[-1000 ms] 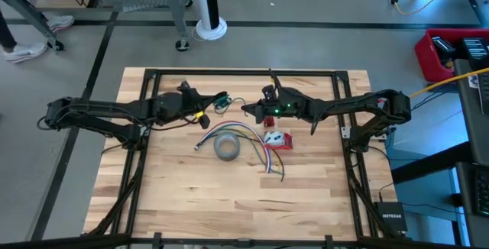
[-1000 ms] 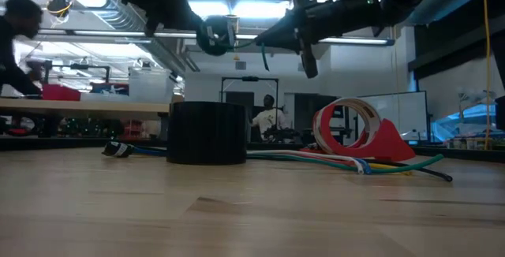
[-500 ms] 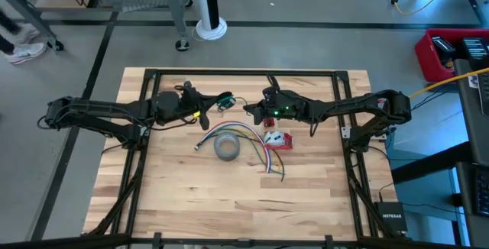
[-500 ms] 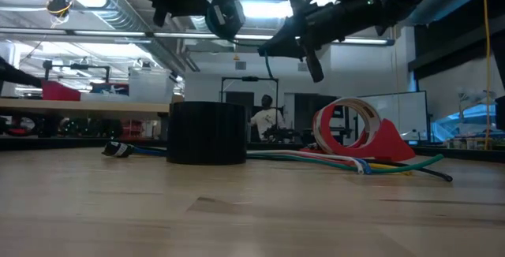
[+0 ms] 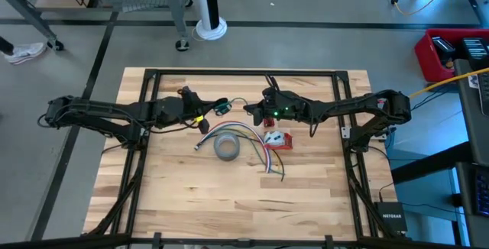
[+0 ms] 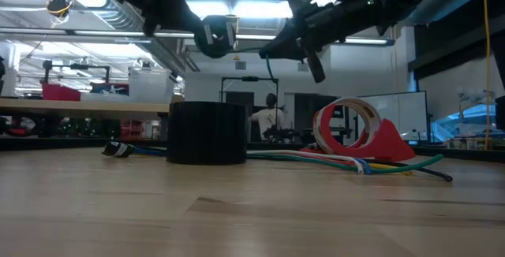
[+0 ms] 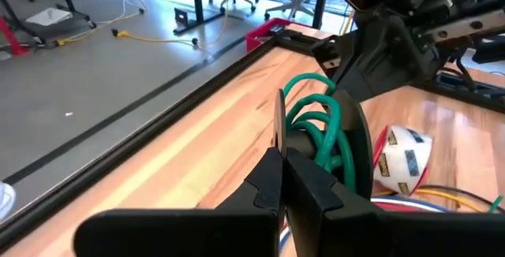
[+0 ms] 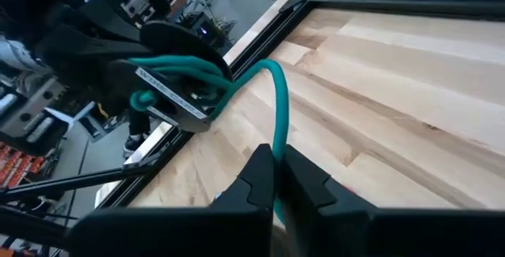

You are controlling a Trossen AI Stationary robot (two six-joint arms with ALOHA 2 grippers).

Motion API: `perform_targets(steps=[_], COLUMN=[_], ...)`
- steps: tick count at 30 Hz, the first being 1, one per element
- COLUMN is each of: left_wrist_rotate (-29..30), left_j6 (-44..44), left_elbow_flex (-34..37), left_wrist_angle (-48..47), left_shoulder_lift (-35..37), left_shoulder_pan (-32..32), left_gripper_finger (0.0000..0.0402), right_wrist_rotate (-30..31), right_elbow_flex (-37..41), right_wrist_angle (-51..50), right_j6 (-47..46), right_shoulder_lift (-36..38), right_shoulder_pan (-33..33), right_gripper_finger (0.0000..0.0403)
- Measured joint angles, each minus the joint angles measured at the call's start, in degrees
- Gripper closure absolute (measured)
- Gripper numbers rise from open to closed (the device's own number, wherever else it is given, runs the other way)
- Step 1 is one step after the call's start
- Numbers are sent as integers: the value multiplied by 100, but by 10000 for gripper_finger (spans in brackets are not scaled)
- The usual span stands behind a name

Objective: Coil cords
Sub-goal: Coil the green wire onto the black spool

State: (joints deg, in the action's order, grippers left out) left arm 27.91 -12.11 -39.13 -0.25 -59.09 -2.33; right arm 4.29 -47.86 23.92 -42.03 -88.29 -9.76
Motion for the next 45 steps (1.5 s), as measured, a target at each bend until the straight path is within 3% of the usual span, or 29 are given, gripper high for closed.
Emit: perform_targets(steps=[9,15,29,35,45], left_wrist_rotate=[0,3,-16,-466,-634], left_j6=[-122,-227,59,58,58], left_elbow_flex=[12,20,24,24,2], left_wrist_angle=[-44,65,1661,2245,3381], left_shoulder_lift=[-52,-461,-1419,-1709,-2274], left_shoulder_pan=[0,-18,-192,-271,-297], left_gripper_finger=[401,402,401,401,401], right_wrist_rotate=[-511,-714,-992,-992,-999], right_elbow_flex=[0,0,0,0,0], right_wrist_angle=[590,845,925,927,955], right_j6=[-244,-496,-721,-723,-782], right_shoulder_lift=[-1,-1,-1,-1,-1], right_shoulder_pan=[0,4,4,4,9], right_gripper_finger=[393,392,393,391,389])
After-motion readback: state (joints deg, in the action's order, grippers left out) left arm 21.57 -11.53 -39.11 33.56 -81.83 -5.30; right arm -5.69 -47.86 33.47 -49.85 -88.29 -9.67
